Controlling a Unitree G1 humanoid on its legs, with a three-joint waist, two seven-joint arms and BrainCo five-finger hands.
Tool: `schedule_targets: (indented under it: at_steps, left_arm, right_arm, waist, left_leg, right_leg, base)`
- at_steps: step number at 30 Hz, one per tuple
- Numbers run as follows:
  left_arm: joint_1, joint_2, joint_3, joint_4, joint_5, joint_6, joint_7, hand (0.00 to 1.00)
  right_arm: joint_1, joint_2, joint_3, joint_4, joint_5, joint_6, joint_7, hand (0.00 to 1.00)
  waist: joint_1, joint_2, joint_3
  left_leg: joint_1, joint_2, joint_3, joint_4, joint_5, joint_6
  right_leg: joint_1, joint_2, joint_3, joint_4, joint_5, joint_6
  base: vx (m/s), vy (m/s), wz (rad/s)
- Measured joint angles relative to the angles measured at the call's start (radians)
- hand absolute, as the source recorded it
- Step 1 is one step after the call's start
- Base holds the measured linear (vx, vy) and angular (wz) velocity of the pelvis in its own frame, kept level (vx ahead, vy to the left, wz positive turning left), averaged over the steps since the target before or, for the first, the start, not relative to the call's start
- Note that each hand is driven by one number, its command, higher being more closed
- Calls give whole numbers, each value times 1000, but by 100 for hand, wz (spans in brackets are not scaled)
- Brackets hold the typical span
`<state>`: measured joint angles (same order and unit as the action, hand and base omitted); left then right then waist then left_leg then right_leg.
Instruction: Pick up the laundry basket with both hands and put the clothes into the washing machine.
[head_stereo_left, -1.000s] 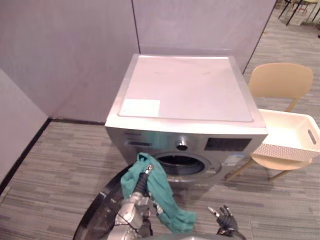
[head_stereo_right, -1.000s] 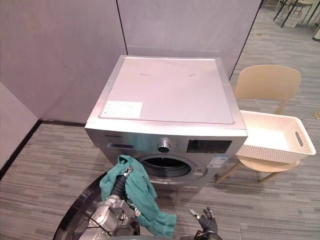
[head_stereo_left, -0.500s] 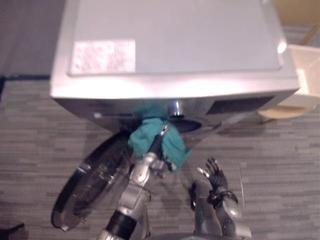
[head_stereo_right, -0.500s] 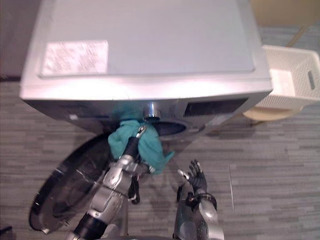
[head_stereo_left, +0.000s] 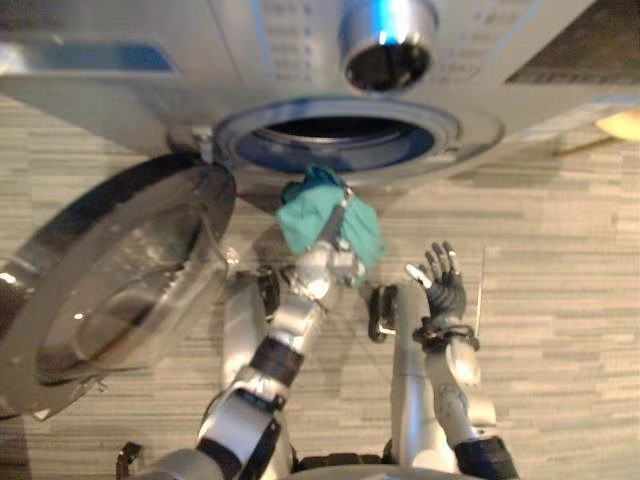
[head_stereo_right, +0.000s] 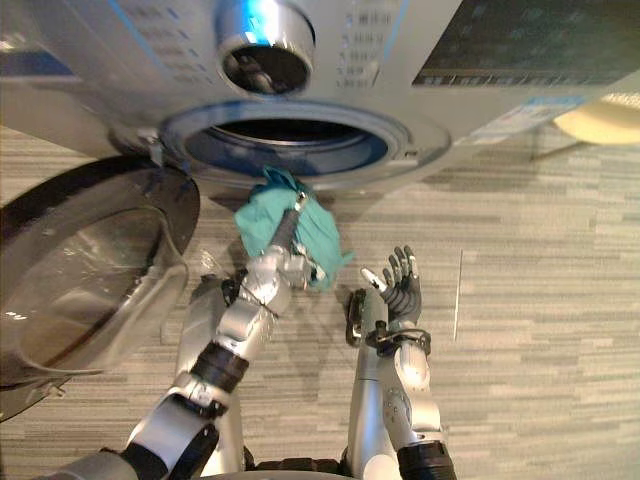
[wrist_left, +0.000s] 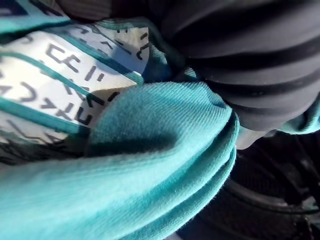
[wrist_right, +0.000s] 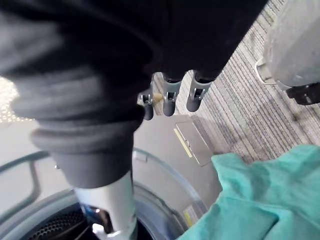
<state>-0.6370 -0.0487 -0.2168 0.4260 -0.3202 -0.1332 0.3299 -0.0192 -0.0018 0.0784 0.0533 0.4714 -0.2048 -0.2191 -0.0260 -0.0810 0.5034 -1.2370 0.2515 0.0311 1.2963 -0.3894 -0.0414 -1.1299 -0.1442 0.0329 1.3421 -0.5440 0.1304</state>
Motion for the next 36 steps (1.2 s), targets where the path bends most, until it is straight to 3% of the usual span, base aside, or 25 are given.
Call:
schedule_targets:
  at_steps: [4, 9, 14, 18, 19, 20, 21, 24, 28, 32, 34, 36]
  left_arm:
    - [-204, 142, 126, 93, -44, 10, 25, 100]
    - [-443, 316, 144, 222, -110, 18, -1, 100]
    - [-590, 436, 130, 250, -138, 21, -26, 100]
    - [-791, 533, 123, 250, -262, 3, -21, 100]
    - [-820, 542, 114, 250, -278, -2, -19, 100]
    - [-845, 540, 104, 246, -323, -60, -20, 100]
    - [-848, 535, 103, 245, -335, -80, -16, 100]
    - [-871, 534, 44, 246, -384, -88, 10, 100]
    - [-896, 535, -21, 246, -438, -140, 74, 100]
    - [-904, 546, -45, 246, -384, -162, 175, 100]
    - [-907, 560, -87, 246, -251, -141, 245, 100]
    - [-910, 578, -137, 245, -20, -72, 309, 100]
  right_arm:
    - [-19, -2, -13, -2, 12, -21, 0, 0]
    - [-2, -2, -39, -1, 21, -32, 31, 0]
    - [52, 38, -41, 4, 30, -42, 77, 0]
    - [126, 39, -52, 19, 33, -48, 99, 0]
    - [133, 39, -56, 22, 34, -47, 104, 0]
    - [143, 39, -60, 27, 38, -47, 117, 0]
    - [145, 39, -61, 30, 39, -47, 121, 0]
    - [160, 32, -72, 41, 48, -44, 137, 0]
    - [187, 19, -82, 41, 71, -29, 158, 0]
    - [188, 7, -124, 39, 77, -25, 178, 0]
    - [196, -12, -127, 33, 77, -25, 182, 0]
    - [210, -13, -139, 16, 77, -26, 184, 0]
  waist:
    - [-21, -25, 14]
    - [-58, -29, 16]
    - [-58, -43, 23]
    - [-55, -43, 23]
    - [-55, -43, 23]
    - [-56, -43, 23]
    - [-61, -43, 23]
    - [-67, -43, 23]
    - [-55, -43, 23]
    - [-41, -43, 23]
    - [-41, -44, 23]
    - [-43, -44, 22]
  left_leg:
    - [-80, 40, 13, 22, 1, 1]
    - [-140, 60, 11, 24, 1, 2]
    - [-143, 87, 35, -16, 4, 7]
    - [-134, 101, 61, -68, 18, 27]
    - [-127, 101, 65, -74, 18, 28]
    - [-116, 99, 71, -85, 20, 31]
    - [-113, 98, 73, -92, 21, 32]
    - [-103, 95, 90, -109, 29, 45]
    - [-103, 108, 90, -108, 29, 46]
    - [-105, 131, 89, -106, 29, 46]
    - [-107, 132, 90, -106, 29, 47]
    - [-111, 132, 87, -101, 29, 47]
  right_leg:
    - [-102, 43, 27, 6, 31, -1]
    - [-154, 62, 23, -21, 56, 2]
    - [-164, 92, 29, -101, 103, 4]
    - [-152, 105, 36, -195, 153, 15]
    - [-146, 105, 37, -205, 158, 16]
    - [-132, 103, 39, -224, 164, 20]
    - [-127, 102, 39, -233, 167, 20]
    - [-120, 91, 41, -260, 182, 22]
    - [-117, 104, 39, -289, 211, 20]
    - [-111, 125, 38, -328, 244, 20]
    - [-111, 126, 38, -336, 249, 20]
    - [-111, 126, 37, -336, 249, 21]
  base:
    - [-68, -25, -34]
    - [-1, 5, -17]
    - [19, 25, -30]
    - [13, 39, -22]
    - [15, 54, -8]
    - [10, 44, -5]
    - [12, 47, 3]
    - [3, 24, 1]
    - [-21, 24, -17]
    - [-28, 29, -28]
    - [-24, 26, -10]
    - [0, 0, 0]
